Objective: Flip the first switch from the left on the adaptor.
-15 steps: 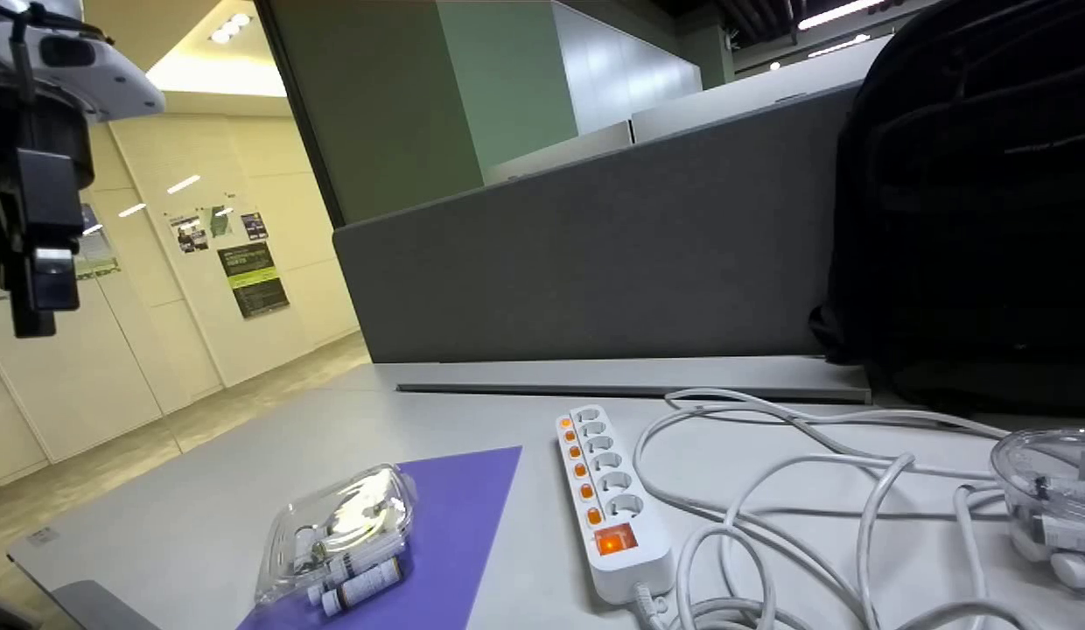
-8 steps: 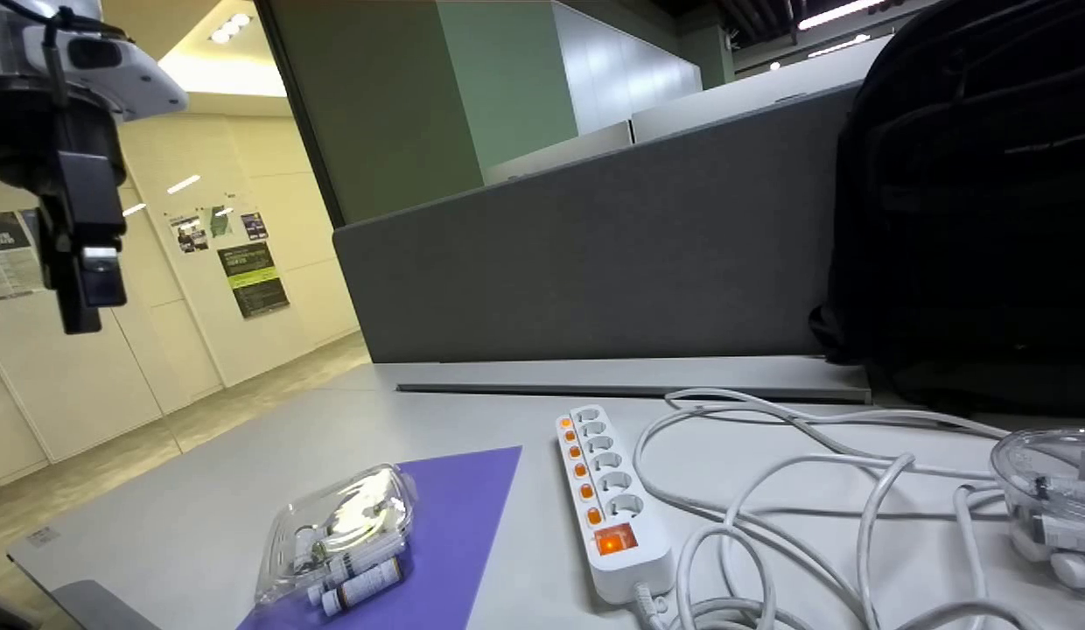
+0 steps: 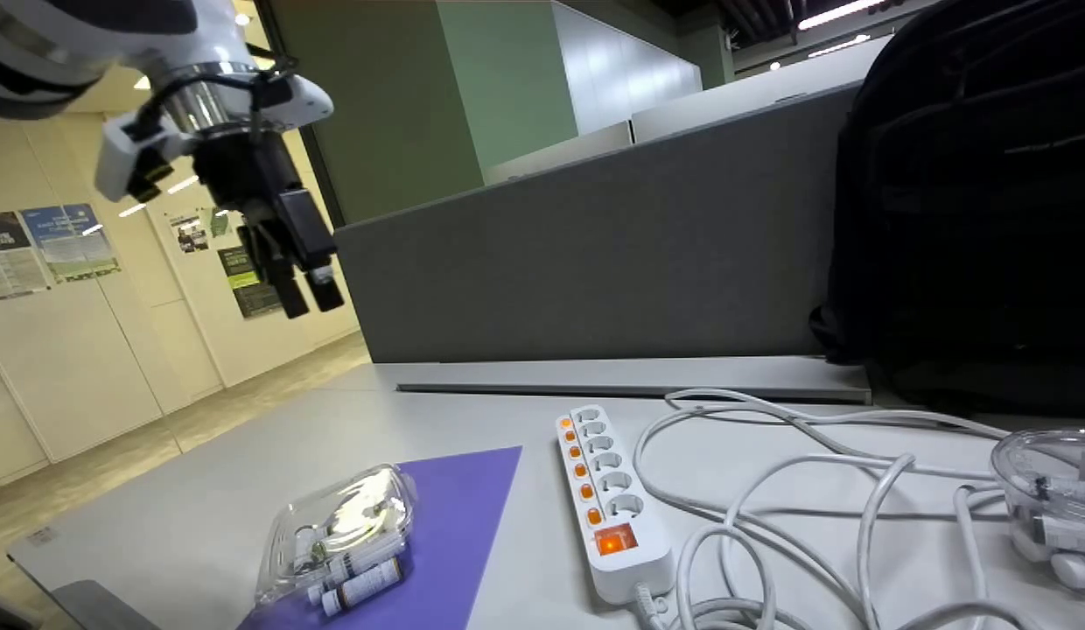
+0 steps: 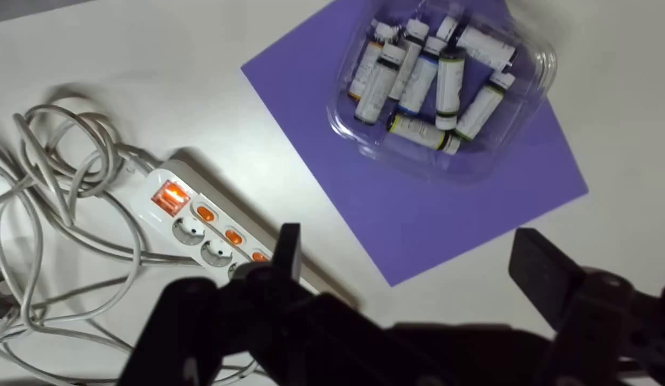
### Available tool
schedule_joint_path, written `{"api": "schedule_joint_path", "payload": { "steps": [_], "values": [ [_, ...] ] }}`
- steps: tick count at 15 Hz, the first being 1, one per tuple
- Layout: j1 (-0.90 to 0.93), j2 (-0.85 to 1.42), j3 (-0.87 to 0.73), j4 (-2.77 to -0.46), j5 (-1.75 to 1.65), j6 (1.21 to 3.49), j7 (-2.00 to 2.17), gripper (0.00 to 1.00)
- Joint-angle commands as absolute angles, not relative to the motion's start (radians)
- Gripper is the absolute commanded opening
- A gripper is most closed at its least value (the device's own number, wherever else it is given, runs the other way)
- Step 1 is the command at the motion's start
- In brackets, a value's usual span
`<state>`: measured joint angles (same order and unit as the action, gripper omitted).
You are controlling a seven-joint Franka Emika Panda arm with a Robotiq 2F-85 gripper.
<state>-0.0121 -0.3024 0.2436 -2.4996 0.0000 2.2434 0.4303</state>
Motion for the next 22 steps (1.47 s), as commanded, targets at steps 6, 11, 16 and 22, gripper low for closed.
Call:
{"api": "schedule_joint_path", "payload": {
  "steps": [6, 11, 16, 22],
  "values": [
    [-0.028, -0.014, 0.086, -2.300, 0.067, 2.402, 0.452, 1.00],
    [-0.012, 0.003, 0.051, -2.301, 0.067, 2.408, 0.429, 1.00],
    [-0.013, 0.043, 0.045, -2.267, 0.092, 2.451, 0.465, 1.00],
    [-0.003, 0.243, -0.009, -2.104, 0.065, 2.541, 0.551, 0.74]
  ]
}}
